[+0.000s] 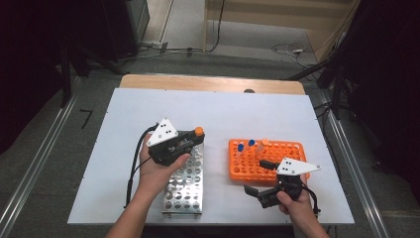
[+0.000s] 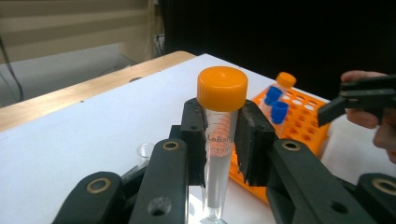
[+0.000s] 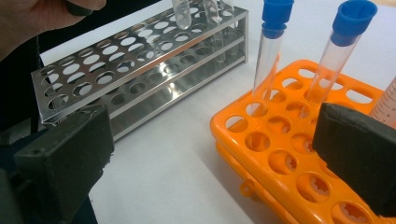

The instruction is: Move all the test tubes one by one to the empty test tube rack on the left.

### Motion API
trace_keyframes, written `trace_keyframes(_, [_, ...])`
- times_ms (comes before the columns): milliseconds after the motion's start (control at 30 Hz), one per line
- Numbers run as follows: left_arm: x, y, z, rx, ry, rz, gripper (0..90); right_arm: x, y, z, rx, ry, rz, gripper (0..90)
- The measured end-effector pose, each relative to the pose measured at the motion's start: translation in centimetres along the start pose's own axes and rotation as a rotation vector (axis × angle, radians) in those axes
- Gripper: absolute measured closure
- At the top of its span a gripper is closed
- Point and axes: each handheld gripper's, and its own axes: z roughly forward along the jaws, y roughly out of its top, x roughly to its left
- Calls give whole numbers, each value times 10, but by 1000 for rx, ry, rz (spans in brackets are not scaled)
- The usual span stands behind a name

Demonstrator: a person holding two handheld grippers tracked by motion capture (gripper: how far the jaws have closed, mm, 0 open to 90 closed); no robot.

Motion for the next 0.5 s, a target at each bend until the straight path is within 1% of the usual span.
trace_keyframes(133, [3, -2, 0, -12, 40, -6, 754, 0, 0, 0, 3, -6, 0, 0])
trace_keyframes(267, [5, -6, 2, -8, 63, -10, 753, 0, -1, 1, 6, -8, -3, 0])
trace_keyframes(367, [6, -9, 5, -5, 71, -13, 753, 0, -1, 1, 5, -12, -3, 0])
trace_keyframes(500, [7, -10, 6, -16, 72, -23, 753, -1, -1, 1, 6, -15, 1, 0])
